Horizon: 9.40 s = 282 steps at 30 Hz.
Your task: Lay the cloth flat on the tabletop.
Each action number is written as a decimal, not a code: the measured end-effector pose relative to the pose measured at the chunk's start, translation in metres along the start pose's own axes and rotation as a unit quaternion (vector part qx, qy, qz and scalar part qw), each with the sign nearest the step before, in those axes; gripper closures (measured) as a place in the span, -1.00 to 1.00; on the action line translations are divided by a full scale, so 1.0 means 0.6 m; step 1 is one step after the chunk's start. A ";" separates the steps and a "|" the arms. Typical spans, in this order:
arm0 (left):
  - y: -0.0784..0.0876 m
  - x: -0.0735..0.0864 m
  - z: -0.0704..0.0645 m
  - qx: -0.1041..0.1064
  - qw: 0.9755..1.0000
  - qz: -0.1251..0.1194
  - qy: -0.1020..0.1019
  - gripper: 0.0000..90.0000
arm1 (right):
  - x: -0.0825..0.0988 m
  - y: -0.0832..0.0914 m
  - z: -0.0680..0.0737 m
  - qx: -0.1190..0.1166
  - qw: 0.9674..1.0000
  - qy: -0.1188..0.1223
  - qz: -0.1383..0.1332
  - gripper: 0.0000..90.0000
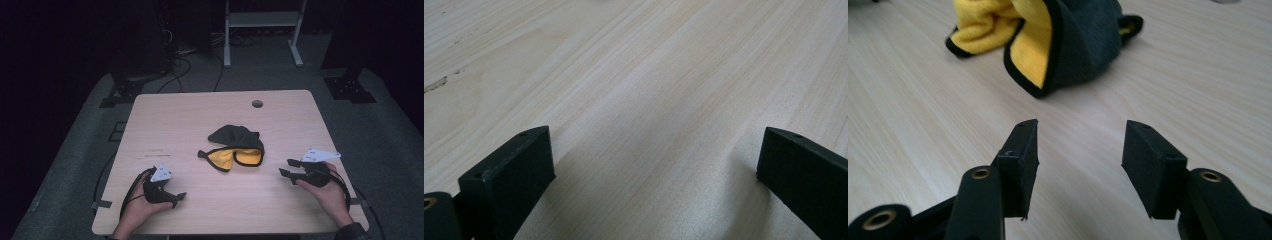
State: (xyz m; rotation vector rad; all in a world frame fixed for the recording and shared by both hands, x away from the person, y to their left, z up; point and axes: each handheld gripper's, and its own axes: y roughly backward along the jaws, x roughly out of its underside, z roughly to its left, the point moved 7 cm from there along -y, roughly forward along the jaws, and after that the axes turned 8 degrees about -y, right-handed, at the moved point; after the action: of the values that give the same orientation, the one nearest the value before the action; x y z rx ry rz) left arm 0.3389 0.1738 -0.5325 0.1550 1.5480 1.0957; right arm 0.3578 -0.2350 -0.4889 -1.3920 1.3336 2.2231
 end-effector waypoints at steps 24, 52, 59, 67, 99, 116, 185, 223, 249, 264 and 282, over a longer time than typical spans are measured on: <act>0.000 0.000 0.000 0.000 1.000 0.001 0.000 -0.98 | -0.088 -0.087 0.029 -0.039 0.999 0.022 -0.016 0.40; 0.000 0.000 0.000 0.000 1.000 0.001 0.000 -0.98 | -0.154 0.037 0.152 -0.167 0.980 0.065 -0.081 0.93; 0.000 0.000 0.000 0.000 1.000 0.001 -0.001 -0.98 | -0.175 0.072 0.217 -0.222 0.965 0.096 -0.105 0.93; 0.000 0.000 0.000 0.000 1.000 0.000 0.000 -0.98 | -0.193 0.086 0.252 -0.215 0.960 0.130 -0.122 0.93; 0.002 -0.001 -0.001 -0.002 1.000 -0.005 0.000 -0.89 | -0.105 -0.135 0.013 -0.031 0.999 -0.007 0.011 0.31; -0.016 -0.097 -0.043 0.051 0.996 -0.068 -0.005 -0.37 | -0.044 -0.040 0.026 -0.030 0.999 -0.019 -0.008 0.14; -0.037 -0.077 -0.019 0.057 0.998 0.028 0.022 0.78 | 0.002 -0.066 0.154 -0.142 0.988 -0.016 0.054 -0.05; 0.068 -0.153 0.089 -0.044 0.993 -0.094 0.054 0.85 | -0.124 0.003 0.043 -0.068 0.995 -0.040 -0.061 0.91; 0.220 -0.319 0.181 -0.132 0.963 -0.231 0.035 0.87 | -0.297 0.123 -0.012 0.021 0.984 0.009 -0.177 0.91; 0.214 -0.406 0.262 -0.158 0.949 -0.270 0.047 0.88 | -0.409 0.106 -0.071 0.046 0.973 0.000 -0.225 0.91; 0.151 -0.336 0.225 -0.120 0.962 -0.239 0.057 0.87 | -0.304 0.050 -0.090 0.032 0.985 -0.021 -0.171 0.91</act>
State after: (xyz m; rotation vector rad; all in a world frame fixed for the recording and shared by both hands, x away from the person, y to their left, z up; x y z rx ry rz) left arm 0.4737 0.1698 -0.3111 -0.4361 1.4364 0.9011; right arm 0.4722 -0.2438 -0.3339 -1.4203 1.0502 1.9551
